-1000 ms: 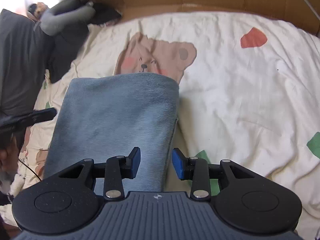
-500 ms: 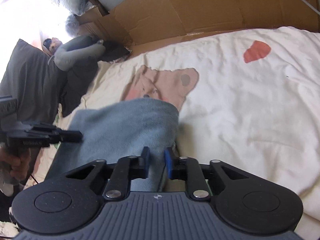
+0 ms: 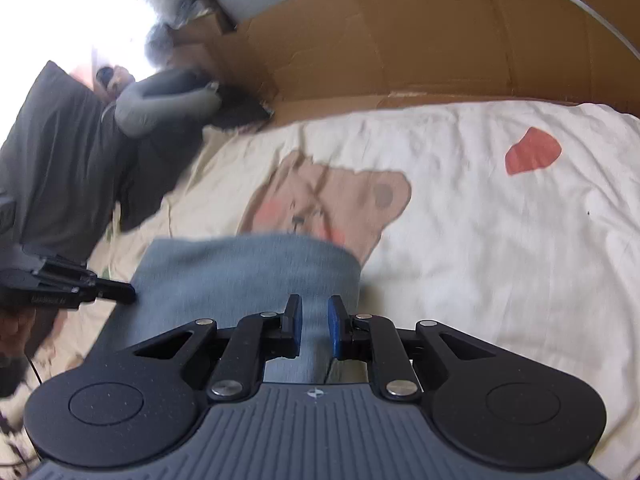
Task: Fold clothes
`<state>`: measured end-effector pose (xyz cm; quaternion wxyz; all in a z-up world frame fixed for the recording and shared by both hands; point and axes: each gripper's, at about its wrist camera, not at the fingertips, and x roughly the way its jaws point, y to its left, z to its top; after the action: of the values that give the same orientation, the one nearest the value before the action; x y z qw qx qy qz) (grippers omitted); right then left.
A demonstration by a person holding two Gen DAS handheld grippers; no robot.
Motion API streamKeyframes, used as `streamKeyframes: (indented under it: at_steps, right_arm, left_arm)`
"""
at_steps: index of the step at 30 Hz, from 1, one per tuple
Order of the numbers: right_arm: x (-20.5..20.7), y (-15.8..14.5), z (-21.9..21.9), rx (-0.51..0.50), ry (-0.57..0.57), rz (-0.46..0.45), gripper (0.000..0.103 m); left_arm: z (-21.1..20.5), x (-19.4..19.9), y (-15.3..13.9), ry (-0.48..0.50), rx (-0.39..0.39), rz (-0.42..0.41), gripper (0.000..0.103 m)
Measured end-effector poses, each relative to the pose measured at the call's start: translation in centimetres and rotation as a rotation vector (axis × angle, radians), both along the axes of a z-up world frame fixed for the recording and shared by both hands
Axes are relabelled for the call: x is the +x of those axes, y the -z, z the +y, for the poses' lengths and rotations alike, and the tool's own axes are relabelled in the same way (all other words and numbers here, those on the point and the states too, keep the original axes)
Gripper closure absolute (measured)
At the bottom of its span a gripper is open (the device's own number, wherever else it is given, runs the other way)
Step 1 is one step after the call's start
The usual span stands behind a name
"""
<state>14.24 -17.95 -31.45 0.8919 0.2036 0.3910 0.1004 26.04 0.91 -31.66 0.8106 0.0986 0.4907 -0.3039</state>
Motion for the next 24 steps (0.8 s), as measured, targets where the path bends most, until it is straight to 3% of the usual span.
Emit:
streamKeyframes:
  at_steps: [5, 11, 13, 19, 24]
  right_arm:
    - [1.3, 0.8, 0.9, -0.029, -0.075, 0.013, 0.090]
    - [2.6, 2.1, 1.9, -0.088, -0.153, 0.082, 0.085]
    - [3.3, 2.6, 2.0, -0.091, -0.163, 0.107, 0.084]
    - [3.3, 2.3, 2.4, -0.102, -0.155, 0.113, 0.085]
    - [1.4, 1.0, 2.2, -0.072, -0.162, 0.098, 0.086]
  left_arm:
    - [-1.0, 1.7, 1.0, -0.008, -0.050, -0.039, 0.100]
    - [-0.1, 2.5, 4.0, -0.083, -0.089, 0.025, 0.101]
    - [-0.1, 2.2, 4.4, -0.072, -0.078, 0.008, 0.101]
    - [0.5, 2.1, 3.9, -0.072, -0.055, 0.002, 0.101]
    - [0.6, -0.1, 2.5, -0.050, -0.089, 0.011, 0.101]
